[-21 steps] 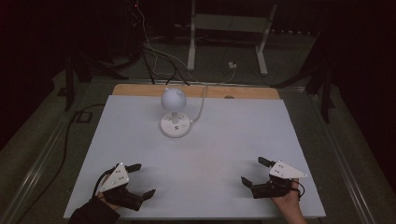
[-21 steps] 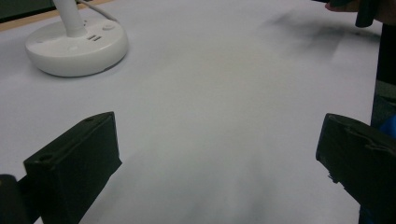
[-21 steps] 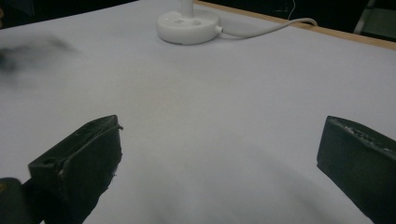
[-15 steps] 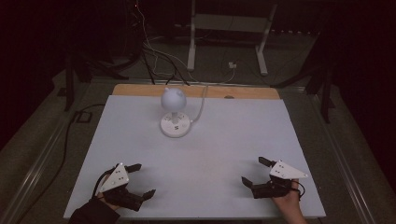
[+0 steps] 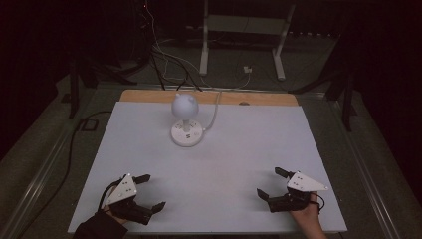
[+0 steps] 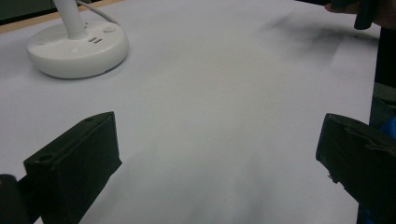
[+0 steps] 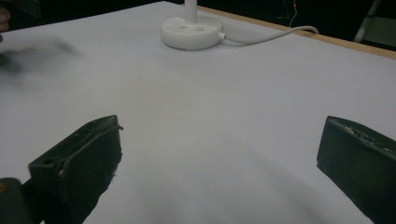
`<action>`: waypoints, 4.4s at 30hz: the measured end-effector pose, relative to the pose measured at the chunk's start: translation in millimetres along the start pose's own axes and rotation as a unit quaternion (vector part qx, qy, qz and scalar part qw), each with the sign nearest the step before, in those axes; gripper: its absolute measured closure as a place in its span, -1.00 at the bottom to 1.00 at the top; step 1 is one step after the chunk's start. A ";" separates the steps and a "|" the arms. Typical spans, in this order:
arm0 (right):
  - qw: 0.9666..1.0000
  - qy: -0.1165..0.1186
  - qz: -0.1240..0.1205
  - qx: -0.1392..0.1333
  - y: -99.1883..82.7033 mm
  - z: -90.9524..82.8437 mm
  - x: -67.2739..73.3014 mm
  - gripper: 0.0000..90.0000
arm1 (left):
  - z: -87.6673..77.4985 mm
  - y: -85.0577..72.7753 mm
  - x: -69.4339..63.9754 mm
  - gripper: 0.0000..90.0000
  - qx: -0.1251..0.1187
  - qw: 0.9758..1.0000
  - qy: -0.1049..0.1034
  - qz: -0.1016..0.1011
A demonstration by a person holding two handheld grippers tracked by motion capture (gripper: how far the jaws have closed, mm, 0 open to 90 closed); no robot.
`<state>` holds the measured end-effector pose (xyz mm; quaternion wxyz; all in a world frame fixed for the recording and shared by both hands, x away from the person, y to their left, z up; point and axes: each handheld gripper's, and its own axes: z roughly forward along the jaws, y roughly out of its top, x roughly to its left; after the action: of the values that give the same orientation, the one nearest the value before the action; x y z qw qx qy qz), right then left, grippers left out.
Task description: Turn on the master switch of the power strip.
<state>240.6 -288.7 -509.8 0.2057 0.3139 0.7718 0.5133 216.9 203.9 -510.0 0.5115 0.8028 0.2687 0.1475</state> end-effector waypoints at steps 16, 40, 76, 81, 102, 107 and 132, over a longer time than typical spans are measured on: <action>1.000 -0.011 -0.006 0.005 -0.3 0.5 0.5 -1.00 | 1.4 -0.4 -1.3 -1.00 0.005 1.000 -0.002 0.003; 1.000 -0.020 0.003 -0.010 2.5 -4.5 1.7 -1.00 | 17.3 42.4 -12.8 -1.00 0.007 0.999 -0.032 0.020; 1.000 -0.019 0.005 -0.018 3.3 -6.3 0.4 -1.00 | 54.4 72.1 16.8 -1.00 0.020 1.000 -0.014 0.006; 1.000 -0.019 0.006 -0.017 3.2 -6.1 0.4 -1.00 | 62.4 76.5 18.8 -1.00 0.020 1.000 -0.008 0.003; 1.000 -0.015 0.006 -0.021 4.1 -6.2 0.5 -1.00 | 96.0 90.4 27.5 -1.00 0.013 0.998 0.054 -0.026; 1.000 -0.016 0.007 -0.021 4.1 -6.4 0.3 -1.00 | 103.5 89.9 30.1 -1.00 0.018 0.997 0.071 -0.039; 1.000 -0.013 0.012 -0.024 3.9 -7.4 -1.2 -1.00 | 149.2 99.6 29.9 -1.00 0.009 0.991 0.121 -0.058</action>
<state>237.9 -293.4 -503.4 0.2174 0.3248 0.7525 0.5301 345.5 77.4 -486.1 0.4761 0.7665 0.3758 0.2111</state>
